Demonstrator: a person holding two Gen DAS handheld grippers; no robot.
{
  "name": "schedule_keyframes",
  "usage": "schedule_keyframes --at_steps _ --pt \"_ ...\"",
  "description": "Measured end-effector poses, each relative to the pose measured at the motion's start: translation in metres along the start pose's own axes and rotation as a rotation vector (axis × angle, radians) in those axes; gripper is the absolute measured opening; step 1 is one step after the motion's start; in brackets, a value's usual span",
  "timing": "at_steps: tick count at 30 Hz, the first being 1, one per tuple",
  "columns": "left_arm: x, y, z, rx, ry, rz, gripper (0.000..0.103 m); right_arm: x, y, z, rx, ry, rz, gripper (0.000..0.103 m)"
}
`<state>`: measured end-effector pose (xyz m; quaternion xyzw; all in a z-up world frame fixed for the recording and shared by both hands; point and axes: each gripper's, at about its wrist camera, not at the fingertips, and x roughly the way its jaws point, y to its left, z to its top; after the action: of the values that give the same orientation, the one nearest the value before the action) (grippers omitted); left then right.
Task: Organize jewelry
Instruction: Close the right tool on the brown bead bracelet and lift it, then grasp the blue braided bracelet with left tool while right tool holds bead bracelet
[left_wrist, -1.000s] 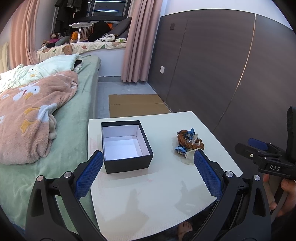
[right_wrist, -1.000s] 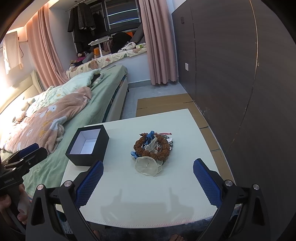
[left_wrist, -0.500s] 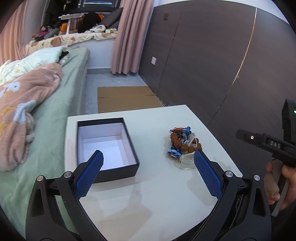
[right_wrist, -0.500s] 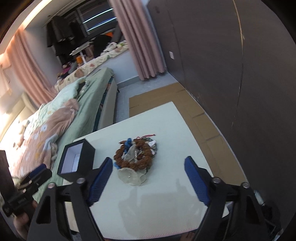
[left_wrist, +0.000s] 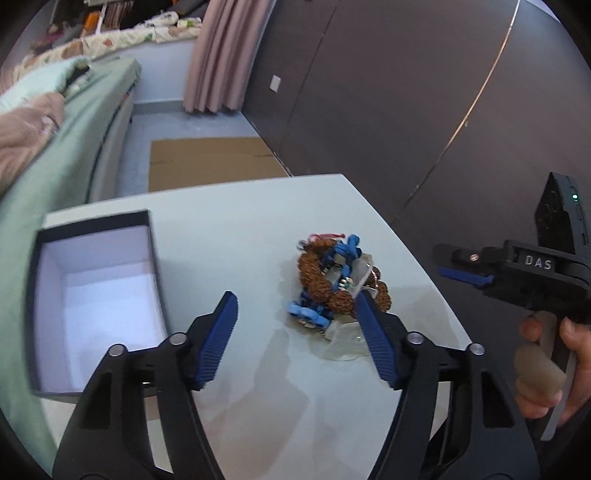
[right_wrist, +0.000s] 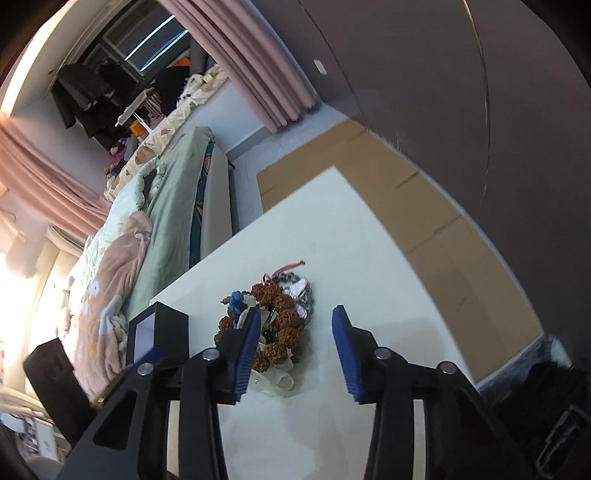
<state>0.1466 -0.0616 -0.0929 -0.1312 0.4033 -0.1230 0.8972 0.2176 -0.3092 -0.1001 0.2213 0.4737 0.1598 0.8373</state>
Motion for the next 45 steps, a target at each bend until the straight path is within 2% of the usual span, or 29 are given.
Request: schedule_keyframes --at_steps 9,15,19,21,25,27,31,33,35,45 --pt "0.007 -0.004 -0.003 -0.006 0.02 0.002 0.054 0.046 -0.007 -0.003 0.12 0.105 0.071 0.03" --pt "0.01 -0.001 0.0 -0.013 0.016 0.006 0.048 0.069 0.002 -0.007 0.109 0.147 0.035 0.029" --pt "0.011 -0.001 0.0 0.001 0.017 0.013 0.048 0.074 0.001 -0.007 0.119 0.159 0.03 0.019" --pt "0.01 -0.001 0.0 0.004 0.018 0.013 0.048 0.068 -0.001 -0.006 0.129 0.132 0.061 0.018" --pt "0.01 -0.003 -0.001 0.023 0.023 0.028 0.048 0.043 0.007 -0.003 0.13 0.052 0.216 0.018" --pt "0.011 -0.006 -0.002 0.04 0.025 0.039 0.048 0.034 0.013 0.0 0.105 0.019 0.266 0.018" --pt "0.015 -0.014 -0.004 0.079 0.024 0.057 0.049 0.022 0.025 0.002 0.072 -0.021 0.33 0.018" --pt "0.017 -0.019 -0.005 0.1 0.02 0.049 0.059 0.018 0.025 0.004 0.071 -0.035 0.348 0.018" --pt "0.019 -0.023 -0.006 0.107 0.014 0.039 0.063 0.014 0.025 0.006 0.08 -0.049 0.371 0.018" --pt "0.022 -0.043 -0.007 0.172 -0.017 0.026 0.063 -0.013 0.006 0.014 0.115 -0.136 0.407 0.018"
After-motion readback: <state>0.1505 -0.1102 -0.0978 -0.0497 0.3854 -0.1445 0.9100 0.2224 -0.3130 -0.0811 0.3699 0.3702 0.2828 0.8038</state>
